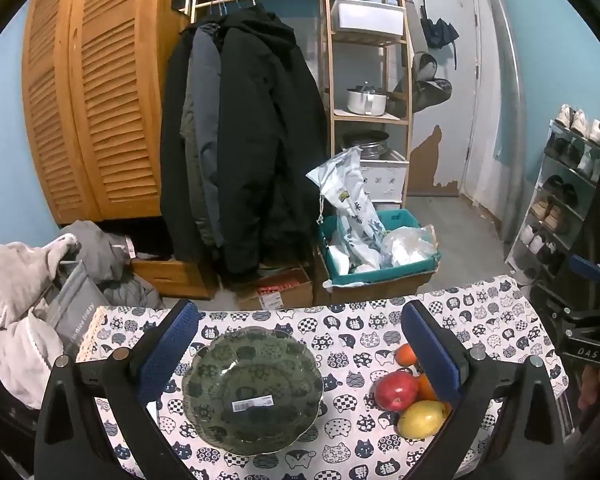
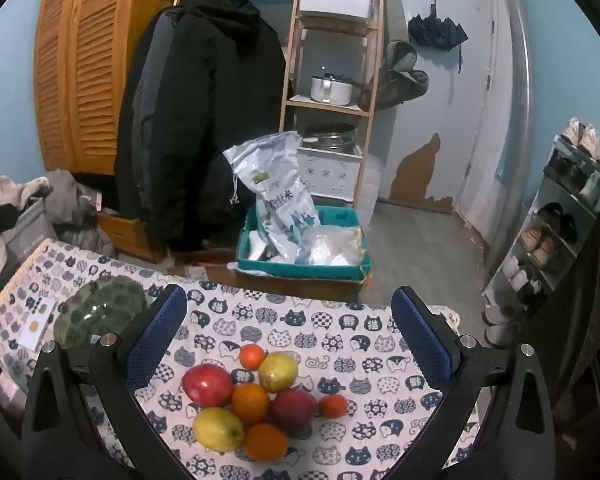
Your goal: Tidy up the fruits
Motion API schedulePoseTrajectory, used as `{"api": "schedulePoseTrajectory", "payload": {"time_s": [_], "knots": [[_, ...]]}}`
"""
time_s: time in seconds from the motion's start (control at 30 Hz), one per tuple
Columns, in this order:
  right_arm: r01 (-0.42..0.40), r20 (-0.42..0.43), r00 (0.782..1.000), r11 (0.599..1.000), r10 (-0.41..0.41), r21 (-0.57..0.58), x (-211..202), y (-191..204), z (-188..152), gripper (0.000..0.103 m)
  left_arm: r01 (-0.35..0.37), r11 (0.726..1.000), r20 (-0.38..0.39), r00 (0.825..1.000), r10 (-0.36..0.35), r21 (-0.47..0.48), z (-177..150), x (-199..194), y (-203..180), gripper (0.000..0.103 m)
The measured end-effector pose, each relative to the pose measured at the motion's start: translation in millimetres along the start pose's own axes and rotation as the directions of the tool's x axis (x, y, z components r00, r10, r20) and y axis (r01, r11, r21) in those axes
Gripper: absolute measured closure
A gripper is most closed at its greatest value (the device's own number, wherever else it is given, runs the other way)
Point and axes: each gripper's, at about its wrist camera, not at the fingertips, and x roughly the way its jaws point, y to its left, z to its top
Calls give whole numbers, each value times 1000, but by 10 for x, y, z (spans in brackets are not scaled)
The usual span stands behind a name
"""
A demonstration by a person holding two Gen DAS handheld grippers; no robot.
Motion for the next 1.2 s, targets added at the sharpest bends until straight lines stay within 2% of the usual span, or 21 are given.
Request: {"api": "schedulePoseTrajectory", "payload": {"time_s": [1.2], "knots": [[4,-12,1000,1000,-4,-13,40,89,-40,2,1,1000,-3,1000,-1,0,-13,-16,-9,1]]}}
